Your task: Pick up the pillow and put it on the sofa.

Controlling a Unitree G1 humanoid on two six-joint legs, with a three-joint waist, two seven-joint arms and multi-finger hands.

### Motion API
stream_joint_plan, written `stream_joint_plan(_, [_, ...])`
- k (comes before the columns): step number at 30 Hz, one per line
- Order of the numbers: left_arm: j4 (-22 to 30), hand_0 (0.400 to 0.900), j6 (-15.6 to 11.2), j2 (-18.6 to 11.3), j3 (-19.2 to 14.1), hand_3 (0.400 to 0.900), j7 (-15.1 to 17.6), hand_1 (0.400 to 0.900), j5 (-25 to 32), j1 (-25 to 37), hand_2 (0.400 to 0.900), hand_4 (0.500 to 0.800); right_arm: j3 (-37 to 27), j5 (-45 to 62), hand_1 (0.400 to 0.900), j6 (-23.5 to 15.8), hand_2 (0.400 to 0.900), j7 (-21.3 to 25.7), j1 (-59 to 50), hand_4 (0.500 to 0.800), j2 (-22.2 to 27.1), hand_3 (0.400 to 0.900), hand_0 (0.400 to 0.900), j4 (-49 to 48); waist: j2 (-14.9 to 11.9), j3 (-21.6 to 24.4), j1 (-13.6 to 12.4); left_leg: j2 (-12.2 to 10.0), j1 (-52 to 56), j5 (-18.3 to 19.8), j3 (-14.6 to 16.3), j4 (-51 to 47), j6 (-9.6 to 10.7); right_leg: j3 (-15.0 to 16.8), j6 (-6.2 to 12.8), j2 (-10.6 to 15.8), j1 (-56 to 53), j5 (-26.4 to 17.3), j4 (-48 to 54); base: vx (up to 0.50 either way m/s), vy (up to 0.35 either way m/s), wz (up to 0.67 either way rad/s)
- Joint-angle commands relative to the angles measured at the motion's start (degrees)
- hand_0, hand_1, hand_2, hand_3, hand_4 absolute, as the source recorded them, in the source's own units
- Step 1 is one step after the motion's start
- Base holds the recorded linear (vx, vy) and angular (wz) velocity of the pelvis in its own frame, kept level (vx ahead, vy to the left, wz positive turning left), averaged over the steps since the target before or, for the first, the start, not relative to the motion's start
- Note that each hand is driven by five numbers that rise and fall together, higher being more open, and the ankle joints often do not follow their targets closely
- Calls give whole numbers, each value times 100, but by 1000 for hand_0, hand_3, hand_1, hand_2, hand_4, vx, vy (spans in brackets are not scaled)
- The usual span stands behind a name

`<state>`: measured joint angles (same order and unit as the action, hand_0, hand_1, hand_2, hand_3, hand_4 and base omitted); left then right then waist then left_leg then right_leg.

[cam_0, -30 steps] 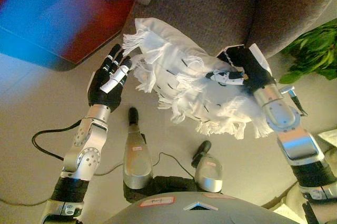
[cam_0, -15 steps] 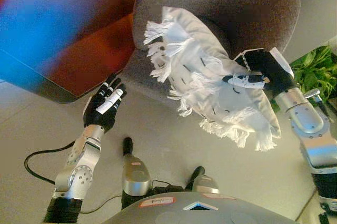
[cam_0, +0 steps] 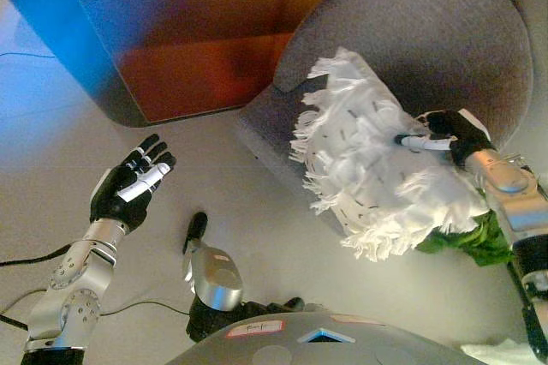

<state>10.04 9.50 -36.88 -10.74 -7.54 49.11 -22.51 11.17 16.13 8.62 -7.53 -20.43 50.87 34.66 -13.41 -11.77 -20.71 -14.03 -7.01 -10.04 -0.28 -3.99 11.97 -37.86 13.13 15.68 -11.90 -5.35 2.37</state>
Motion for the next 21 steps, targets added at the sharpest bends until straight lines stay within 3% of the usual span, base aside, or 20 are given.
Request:
stream_joint_plan(1, [682,900,-293,-492,17,900,-570,900,-170,608,900,800,452,535,900,540,900,1276,-2595,800,1321,900,900,1411,112,146,-620,-46,626,759,-30,5,-253,125,187,352,345,-533,-16,35,-140,0])
stream_joint_plan(2, [708,900,-277,-550,-16,900,-633,900,-151,630,900,800,551,791,900,769,900,1622,-2920,800,1291,900,900,1589,129,104,-674,-62,575,759,-79,19,-244,137,187,342,357,-541,15,-25,-114,-6])
stream_joint_plan(4, [723,900,-315,-646,-119,900,-750,900,-3,659,900,800,514,845,900,836,900,2323,-3318,800,1191,900,900,1602,182,-4,-729,-105,442,768,-96,72,-232,117,187,361,390,-562,48,-89,-81,-10])
stream_joint_plan(7, [760,900,-234,-586,-83,900,-831,900,-37,692,900,800,510,683,900,481,900,2963,-3563,800,1092,900,900,1512,213,-25,-793,-118,360,747,-117,67,-236,71,187,365,329,-598,120,-42,-25,-11])
stream_joint_plan(10, [821,900,-143,-437,70,900,-809,900,-63,639,900,800,289,908,900,79,900,3305,-3428,800,958,900,900,1087,276,75,-708,-104,436,782,-71,77,-278,81,187,405,264,-610,122,54,64,-11])
stream_joint_plan(13, [858,900,-123,-408,139,900,-830,900,-31,585,900,800,-111,929,900,-157,900,3322,-3037,800,818,900,900,585,281,108,-639,-28,420,732,7,142,-352,22,187,529,302,-693,61,-22,107,-15])
stream_joint_plan(18, [793,900,-568,-177,546,900,-704,900,-173,559,900,800,-842,688,900,-553,900,3144,-1650,800,-17,900,900,-1362,444,306,-143,0,793,868,236,129,-471,331,187,609,298,-695,-47,14,177,-41])
stream_joint_plan(21, [740,900,-835,-17,856,900,-454,900,-283,691,900,800,-1098,369,900,-737,900,2992,-707,800,-639,900,900,-2660,535,381,236,0,961,968,404,198,-549,612,187,625,383,-677,-118,-53,166,-57])
